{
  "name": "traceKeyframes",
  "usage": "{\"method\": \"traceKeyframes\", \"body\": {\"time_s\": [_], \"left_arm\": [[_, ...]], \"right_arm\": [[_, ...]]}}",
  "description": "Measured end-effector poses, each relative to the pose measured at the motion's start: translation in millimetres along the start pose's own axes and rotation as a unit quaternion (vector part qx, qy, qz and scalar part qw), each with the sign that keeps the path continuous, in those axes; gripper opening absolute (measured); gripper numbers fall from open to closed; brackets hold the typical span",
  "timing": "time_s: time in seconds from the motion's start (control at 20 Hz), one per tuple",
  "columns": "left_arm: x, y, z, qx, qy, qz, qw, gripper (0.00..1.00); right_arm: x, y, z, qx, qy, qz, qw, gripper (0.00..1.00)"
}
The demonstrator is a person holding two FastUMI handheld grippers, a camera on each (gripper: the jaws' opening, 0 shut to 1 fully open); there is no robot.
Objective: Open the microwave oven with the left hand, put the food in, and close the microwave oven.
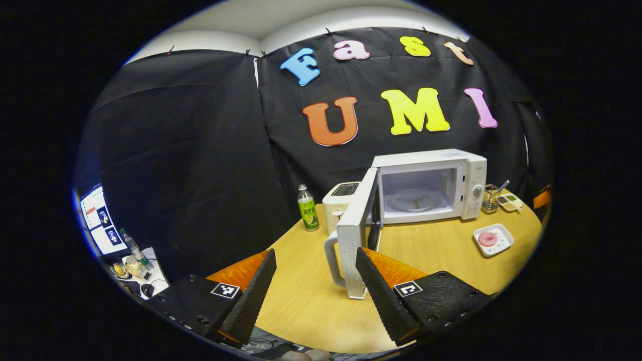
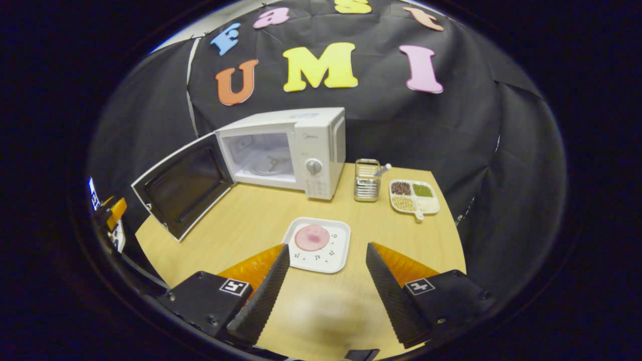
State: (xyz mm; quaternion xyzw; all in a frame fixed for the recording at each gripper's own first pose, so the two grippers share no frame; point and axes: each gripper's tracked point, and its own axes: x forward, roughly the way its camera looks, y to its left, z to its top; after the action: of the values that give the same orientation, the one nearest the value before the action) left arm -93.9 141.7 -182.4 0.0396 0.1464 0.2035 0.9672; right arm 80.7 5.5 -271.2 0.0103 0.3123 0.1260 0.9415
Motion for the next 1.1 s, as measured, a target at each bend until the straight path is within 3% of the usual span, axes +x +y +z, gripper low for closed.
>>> {"method": "traceKeyframes", "body": {"time_s": [0.05,0.1,0.25,0.3,0.35,0.5,0.55,0.6,0.65,0.7,0.75,0.8,0.85,0.95,1.0,1.05,1.1], "left_arm": [[-5.3,-11.1,9.1,-0.007,-0.002,0.001,1.000,0.95],[-8.6,-21.5,19.0,-0.013,-0.003,0.002,1.000,0.96],[-18.8,-41.8,41.6,-0.029,-0.006,0.016,0.999,0.96],[-21.3,-47.5,47.0,-0.032,-0.007,0.017,0.999,0.95],[-22.5,-51.8,50.5,-0.034,-0.005,0.017,0.999,0.95],[-21.6,-56.6,57.7,-0.036,0.002,0.023,0.999,0.95],[-21.0,-57.0,59.9,-0.041,0.002,0.023,0.999,0.95],[-21.1,-57.7,60.5,-0.044,0.005,0.024,0.999,0.95],[-17.9,-56.7,59.5,-0.047,0.009,0.026,0.999,0.95],[-16.6,-57.4,60.0,-0.048,0.012,0.026,0.998,0.95],[-14.9,-55.6,60.0,-0.050,0.014,0.027,0.998,0.95],[-15.6,-55.6,60.3,-0.051,0.013,0.028,0.998,0.96],[-15.1,-54.7,61.2,-0.052,0.013,0.028,0.998,0.96],[-11.6,-51.4,65.7,-0.049,0.010,0.027,0.998,0.96],[-7.8,-48.6,67.1,-0.045,0.008,0.028,0.999,0.96],[-5.0,-44.6,66.8,-0.044,0.009,0.030,0.999,0.95],[-4.1,-41.5,67.2,-0.046,0.009,0.033,0.998,0.95]], "right_arm": [[19.6,-7.4,-6.7,0.011,0.022,0.011,1.000,0.82],[36.3,-14.1,-12.6,0.020,0.046,0.022,0.999,0.89],[83.8,-21.0,-25.0,0.029,0.094,0.057,0.994,0.83],[96.0,-21.5,-27.2,0.025,0.103,0.066,0.992,0.71],[108.8,-21.8,-30.2,0.019,0.111,0.069,0.991,0.80],[136.5,-17.3,-39.6,0.040,0.143,0.082,0.986,0.77],[142.8,-14.9,-42.8,0.042,0.152,0.084,0.984,0.63],[146.8,-16.1,-45.4,0.044,0.160,0.080,0.983,0.72],[151.3,-17.3,-47.5,0.045,0.168,0.076,0.982,0.58],[153.5,-17.7,-49.5,0.050,0.177,0.076,0.980,0.68],[155.0,-14.7,-52.5,0.057,0.185,0.080,0.978,0.54],[155.8,-12.8,-55.3,0.062,0.197,0.082,0.975,0.65],[157.1,-13.0,-52.3,0.065,0.195,0.080,0.975,0.62],[157.7,-14.8,-53.0,0.069,0.210,0.067,0.973,0.43],[159.8,-16.3,-54.8,0.080,0.216,0.055,0.972,0.48],[160.4,-18.1,-54.8,0.084,0.227,0.048,0.969,0.36],[160.8,-19.5,-52.8,0.088,0.229,0.040,0.969,0.31]]}}
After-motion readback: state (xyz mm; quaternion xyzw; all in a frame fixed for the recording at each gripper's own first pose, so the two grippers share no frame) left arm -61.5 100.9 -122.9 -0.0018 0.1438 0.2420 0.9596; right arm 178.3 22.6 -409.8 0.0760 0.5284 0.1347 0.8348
